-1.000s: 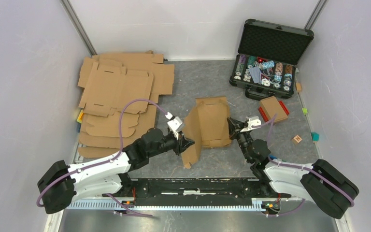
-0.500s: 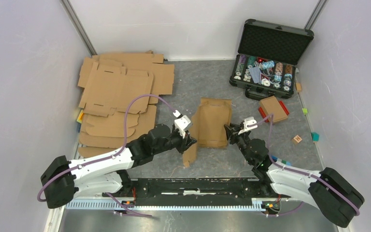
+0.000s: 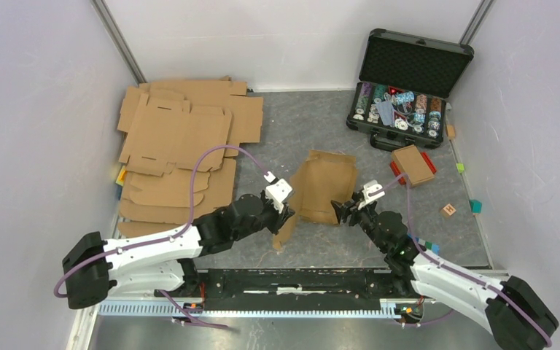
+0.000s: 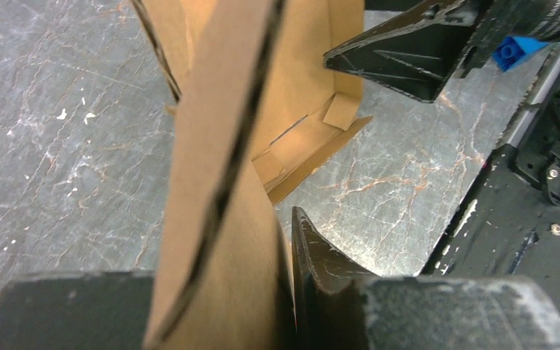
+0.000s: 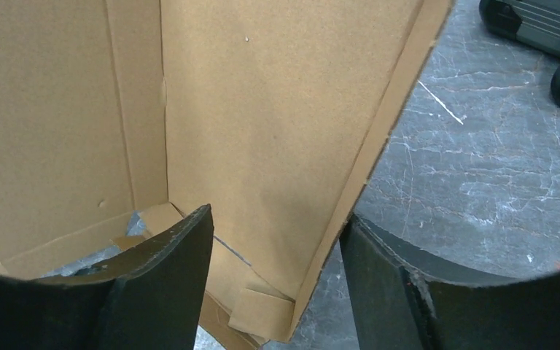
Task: Fold the paper box
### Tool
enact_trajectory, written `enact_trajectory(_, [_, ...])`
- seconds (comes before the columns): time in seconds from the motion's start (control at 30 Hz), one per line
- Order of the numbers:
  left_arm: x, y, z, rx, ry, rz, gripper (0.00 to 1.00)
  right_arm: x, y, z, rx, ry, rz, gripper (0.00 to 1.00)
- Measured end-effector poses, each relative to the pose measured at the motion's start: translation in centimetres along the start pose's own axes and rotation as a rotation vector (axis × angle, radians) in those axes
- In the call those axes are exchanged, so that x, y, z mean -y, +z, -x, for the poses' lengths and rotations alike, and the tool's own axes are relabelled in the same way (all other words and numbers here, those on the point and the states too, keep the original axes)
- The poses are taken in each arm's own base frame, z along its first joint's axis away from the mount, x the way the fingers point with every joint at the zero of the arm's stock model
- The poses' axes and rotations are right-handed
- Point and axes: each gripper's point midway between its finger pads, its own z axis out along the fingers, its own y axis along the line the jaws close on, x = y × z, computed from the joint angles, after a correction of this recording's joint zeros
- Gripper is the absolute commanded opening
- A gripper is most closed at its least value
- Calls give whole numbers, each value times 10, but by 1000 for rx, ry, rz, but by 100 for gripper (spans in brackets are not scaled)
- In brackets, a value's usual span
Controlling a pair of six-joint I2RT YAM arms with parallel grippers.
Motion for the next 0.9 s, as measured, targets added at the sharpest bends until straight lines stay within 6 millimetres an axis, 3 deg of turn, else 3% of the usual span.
enact_trajectory(0.33, [-12,-7,-19,-16,20,77,22,14,-7,-1,-71,-14,-82,87])
enact_trajectory(0.43, [-15,-8,-26,-27,25,91,22,18,-5,8,-91,-18,-116,95])
enact_trajectory(0.57, [-16,-8,-26,-28,36,101,22,18,-1,25,-90,-16,-129,95])
enact_trajectory(0.7, [-19,-9,-28,-27,44,115,19,20,2,39,-89,-11,-156,76])
enact_trajectory(0.83, [-25,-10,-29,-22,45,148,11,25,2,46,-65,-1,-192,48])
enact_trajectory(0.9, [-28,-10,-27,-12,43,167,4,27,3,48,-55,-5,-204,29])
